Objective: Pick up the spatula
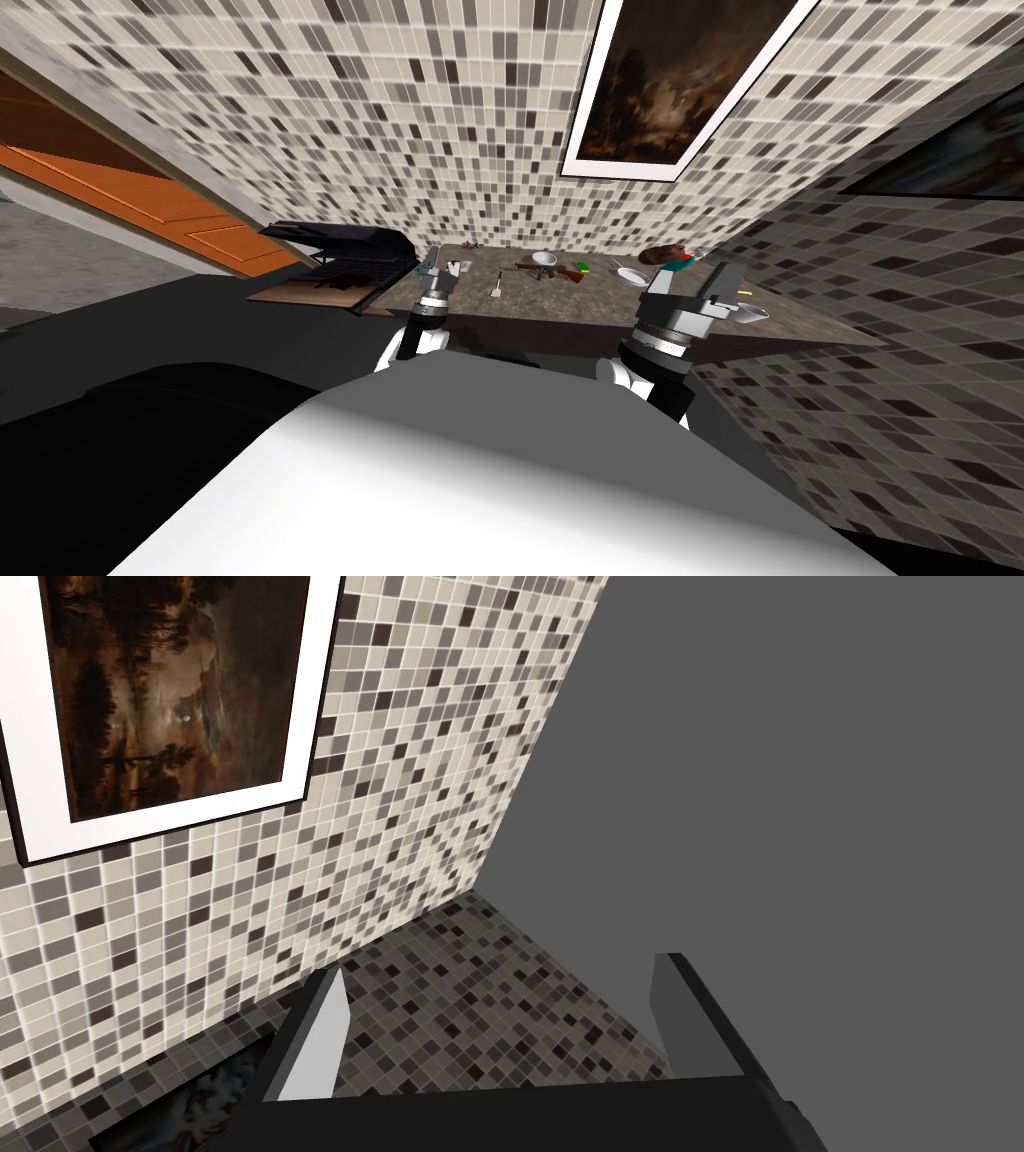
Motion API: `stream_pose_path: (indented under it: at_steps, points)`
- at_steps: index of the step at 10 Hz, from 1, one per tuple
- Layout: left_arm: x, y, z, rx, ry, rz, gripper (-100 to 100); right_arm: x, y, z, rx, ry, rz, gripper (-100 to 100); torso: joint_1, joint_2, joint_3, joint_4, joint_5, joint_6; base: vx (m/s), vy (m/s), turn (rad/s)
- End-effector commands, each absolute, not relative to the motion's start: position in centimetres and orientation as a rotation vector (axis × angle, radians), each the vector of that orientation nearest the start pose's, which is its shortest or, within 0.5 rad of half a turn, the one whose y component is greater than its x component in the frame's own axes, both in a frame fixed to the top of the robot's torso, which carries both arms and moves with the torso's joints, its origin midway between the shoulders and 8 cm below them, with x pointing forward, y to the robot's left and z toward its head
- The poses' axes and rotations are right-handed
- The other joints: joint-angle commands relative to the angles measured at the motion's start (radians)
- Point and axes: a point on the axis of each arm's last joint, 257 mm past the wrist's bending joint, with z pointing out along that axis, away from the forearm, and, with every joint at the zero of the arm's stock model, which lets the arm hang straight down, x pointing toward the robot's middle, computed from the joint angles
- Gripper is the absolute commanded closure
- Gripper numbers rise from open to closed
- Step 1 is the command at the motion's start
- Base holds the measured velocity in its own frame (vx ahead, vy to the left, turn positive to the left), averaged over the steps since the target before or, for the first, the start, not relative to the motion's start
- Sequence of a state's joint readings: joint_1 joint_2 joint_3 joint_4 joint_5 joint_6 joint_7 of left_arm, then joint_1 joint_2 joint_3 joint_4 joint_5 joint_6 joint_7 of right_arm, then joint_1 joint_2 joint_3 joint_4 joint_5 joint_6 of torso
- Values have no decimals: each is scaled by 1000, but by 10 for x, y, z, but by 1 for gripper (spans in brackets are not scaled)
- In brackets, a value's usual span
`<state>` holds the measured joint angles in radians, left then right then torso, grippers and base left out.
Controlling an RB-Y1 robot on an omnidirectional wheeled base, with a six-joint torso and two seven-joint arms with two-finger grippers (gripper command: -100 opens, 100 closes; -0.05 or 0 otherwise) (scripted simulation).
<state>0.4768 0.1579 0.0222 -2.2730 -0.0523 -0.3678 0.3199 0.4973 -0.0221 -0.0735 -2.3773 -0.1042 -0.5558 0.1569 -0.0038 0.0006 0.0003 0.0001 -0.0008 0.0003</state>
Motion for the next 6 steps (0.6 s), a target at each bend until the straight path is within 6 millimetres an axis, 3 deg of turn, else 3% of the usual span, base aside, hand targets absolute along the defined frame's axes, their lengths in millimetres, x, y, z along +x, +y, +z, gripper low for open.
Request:
stream_pose_path:
  at_steps: [1, 6]
  points:
    - [374, 273, -4, -792, 778, -1532, -100, 305, -303, 79, 516, 493, 1182, 0, 0, 0, 0, 0, 0, 0, -7, -52, -56]
    - [400, 286, -29, -952, 821, -1609, -100, 305, -303, 79, 516, 493, 1182, 0, 1, 0, 0, 0, 0, 0, -8, -49, -94]
